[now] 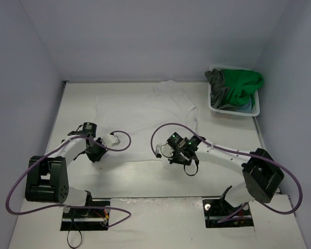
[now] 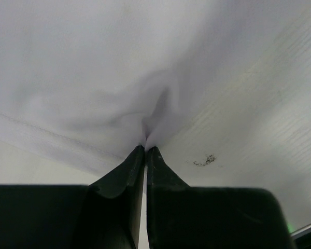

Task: Fold and stack the t-shirts
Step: Grap the side of the flattened tshirt closest away from the robot with both arms, then fold the flattened tshirt in 1/3 of the way

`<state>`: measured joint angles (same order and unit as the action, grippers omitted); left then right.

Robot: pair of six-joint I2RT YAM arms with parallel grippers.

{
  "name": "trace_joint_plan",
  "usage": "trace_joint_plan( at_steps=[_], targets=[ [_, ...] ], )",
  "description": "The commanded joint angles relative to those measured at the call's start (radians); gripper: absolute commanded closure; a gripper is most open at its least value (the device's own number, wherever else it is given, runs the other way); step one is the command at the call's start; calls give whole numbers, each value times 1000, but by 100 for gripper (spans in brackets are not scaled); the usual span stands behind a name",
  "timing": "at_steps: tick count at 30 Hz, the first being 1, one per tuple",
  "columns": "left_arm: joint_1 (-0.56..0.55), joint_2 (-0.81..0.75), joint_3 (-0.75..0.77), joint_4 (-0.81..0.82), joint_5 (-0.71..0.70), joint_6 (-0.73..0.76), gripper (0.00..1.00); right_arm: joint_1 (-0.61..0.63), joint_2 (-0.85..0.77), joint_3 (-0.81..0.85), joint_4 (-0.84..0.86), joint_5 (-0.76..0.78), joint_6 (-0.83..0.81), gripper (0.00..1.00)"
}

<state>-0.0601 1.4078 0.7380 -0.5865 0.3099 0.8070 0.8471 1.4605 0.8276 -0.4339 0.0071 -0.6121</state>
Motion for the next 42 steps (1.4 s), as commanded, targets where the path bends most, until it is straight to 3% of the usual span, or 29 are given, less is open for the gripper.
trace_joint_plan(
  at_steps=[1, 12, 23, 42],
  targets=[
    [-4, -39, 11, -79, -26, 24, 100, -28, -61, 65, -6, 2, -31, 100],
    [-3, -87, 115, -159, -41, 17, 100, -135, -42, 183, -8, 2, -104, 100],
    [-3, -56, 185, -165, -48, 9, 100, -305, 84, 373, -6, -59, -206, 100],
    [-3, 128, 374, 59, -176, -161, 100, -402, 391, 714, 1, -84, -250, 100]
  ],
)
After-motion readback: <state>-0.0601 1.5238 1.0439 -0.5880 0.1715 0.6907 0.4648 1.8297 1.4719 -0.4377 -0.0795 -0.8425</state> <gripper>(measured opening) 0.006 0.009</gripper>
